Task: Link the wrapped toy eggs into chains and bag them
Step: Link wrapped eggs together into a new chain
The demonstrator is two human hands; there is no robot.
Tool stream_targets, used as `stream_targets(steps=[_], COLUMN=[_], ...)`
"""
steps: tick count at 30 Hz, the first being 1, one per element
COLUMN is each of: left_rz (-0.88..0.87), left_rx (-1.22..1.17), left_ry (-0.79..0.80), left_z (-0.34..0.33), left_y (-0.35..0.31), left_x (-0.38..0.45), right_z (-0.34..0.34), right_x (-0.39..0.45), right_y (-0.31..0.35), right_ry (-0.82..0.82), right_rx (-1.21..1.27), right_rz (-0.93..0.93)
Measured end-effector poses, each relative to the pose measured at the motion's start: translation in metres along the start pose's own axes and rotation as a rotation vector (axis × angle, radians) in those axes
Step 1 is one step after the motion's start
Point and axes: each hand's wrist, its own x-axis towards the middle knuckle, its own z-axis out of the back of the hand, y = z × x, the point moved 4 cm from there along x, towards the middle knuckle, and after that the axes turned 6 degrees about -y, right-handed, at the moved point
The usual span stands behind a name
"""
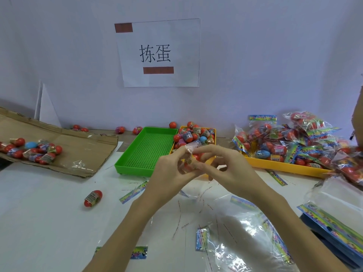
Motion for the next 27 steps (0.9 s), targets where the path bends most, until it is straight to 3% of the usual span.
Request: stream_targets(steps=[7,15,17,20,24,27], left_rz=[0.026,-0.067,-0.012,0.112,0.278,0.483], left_rx=[-0.056,0.120,0.108,0.132,0.131,-0.086], left_ry=[0.038,0.133,0.118,-0.014,-0.192,-0.281], left_z=[-0.001,-0.004,0.000,0.014,0.030,0.035], left_y=[0.000,-0.001,0.005,0.016,0.029,0.039], left_x=[0.000,-0.003,0.000,0.003,0.005,0.004], right_z=[-0.017,-0.034,-0.032,-0.019,-0.007,-0.007], right_x=[-0.007,-0.011,-0.010,-0.005,-0.001,0.000], right_y=[0.013,0.017,0.015,0.005,-0.018,-0.033], right_ry=[0.053,0.148,0.111,-0.075,-0.221,-0.244], right_rx=[-0.035,-0.137,-0.041,0.079,-0.043,-0.120], right_rz=[0.059,0.067,0.068,0.012,-0.075,-0.092])
